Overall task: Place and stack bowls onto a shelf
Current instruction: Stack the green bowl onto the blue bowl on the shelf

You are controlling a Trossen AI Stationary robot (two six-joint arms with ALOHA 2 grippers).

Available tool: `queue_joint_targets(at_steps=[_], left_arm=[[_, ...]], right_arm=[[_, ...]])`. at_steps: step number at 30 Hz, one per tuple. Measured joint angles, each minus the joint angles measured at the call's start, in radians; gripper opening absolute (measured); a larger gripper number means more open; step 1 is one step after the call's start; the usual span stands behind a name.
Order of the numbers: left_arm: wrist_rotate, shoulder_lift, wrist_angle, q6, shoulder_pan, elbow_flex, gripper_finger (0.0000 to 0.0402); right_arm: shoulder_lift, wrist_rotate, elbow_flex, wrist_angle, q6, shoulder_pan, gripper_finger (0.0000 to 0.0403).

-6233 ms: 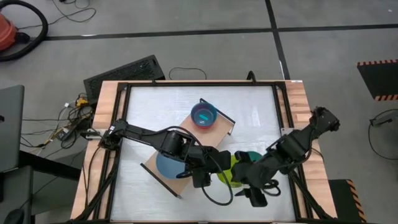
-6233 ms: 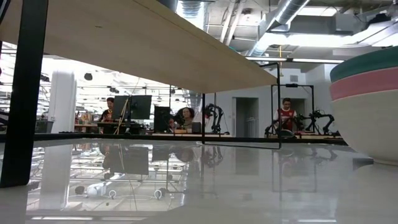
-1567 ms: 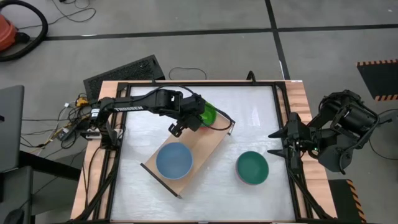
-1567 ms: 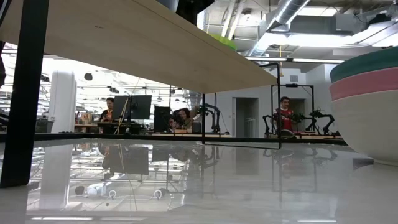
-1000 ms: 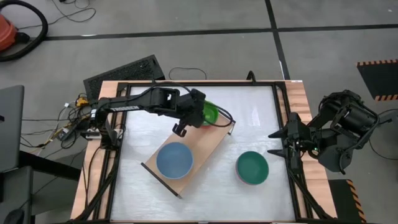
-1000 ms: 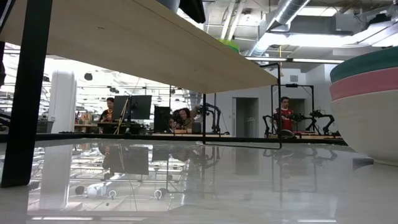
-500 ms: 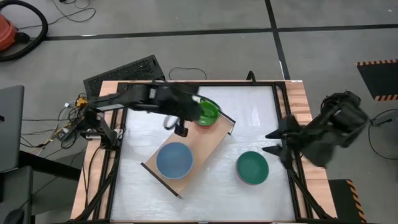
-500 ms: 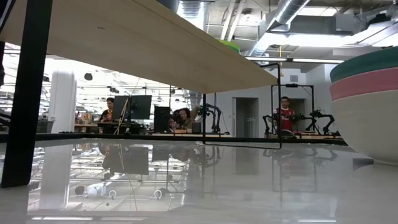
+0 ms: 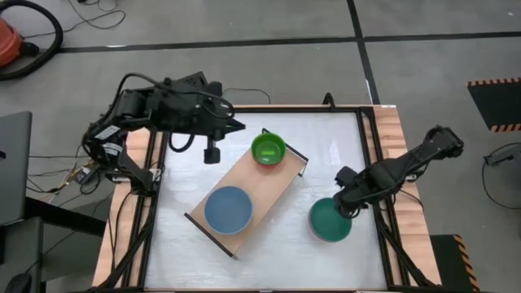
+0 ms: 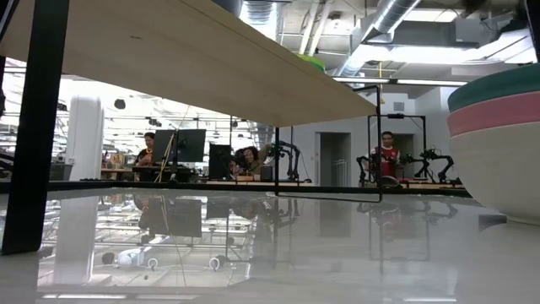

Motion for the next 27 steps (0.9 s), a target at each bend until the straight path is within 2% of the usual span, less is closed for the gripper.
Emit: queue_joint_targets(at_steps=[3, 9, 13, 18, 23, 27], left_arm=[[0.014, -0.007, -0.034, -0.009, -0.001, 0.000, 0.0016], [0.116, -0.007, -0.084, -0.009, -0.002, -0.001, 0.0068], [0.111, -0.007, -0.086, 0.005, -0.003, -0.001, 0.0104], [0.041, -0.007, -0.091, -0.006, -0.003, -0.001, 0.0126], [0.034, -0.007, -0.091, -0.005, -0.003, -0.001, 0.0128], [0.031, -0.007, -0.091, -0.005, -0.003, -0.001, 0.0128]], right_arm=[[-0.056, -0.034, -0.115, 0.087, 0.073, -0.013, 0.0276], [-0.171, -0.046, -0.290, 0.297, 0.191, -0.021, 0.0276], [-0.184, -0.046, -0.340, 0.335, 0.201, -0.012, 0.0276], [-0.149, -0.048, -0.362, 0.368, 0.163, 0.004, 0.0273], [-0.109, -0.089, -0.391, 0.448, 0.126, 0.007, 0.0230], [-0.087, -0.096, -0.398, 0.462, 0.114, 0.007, 0.0163]])
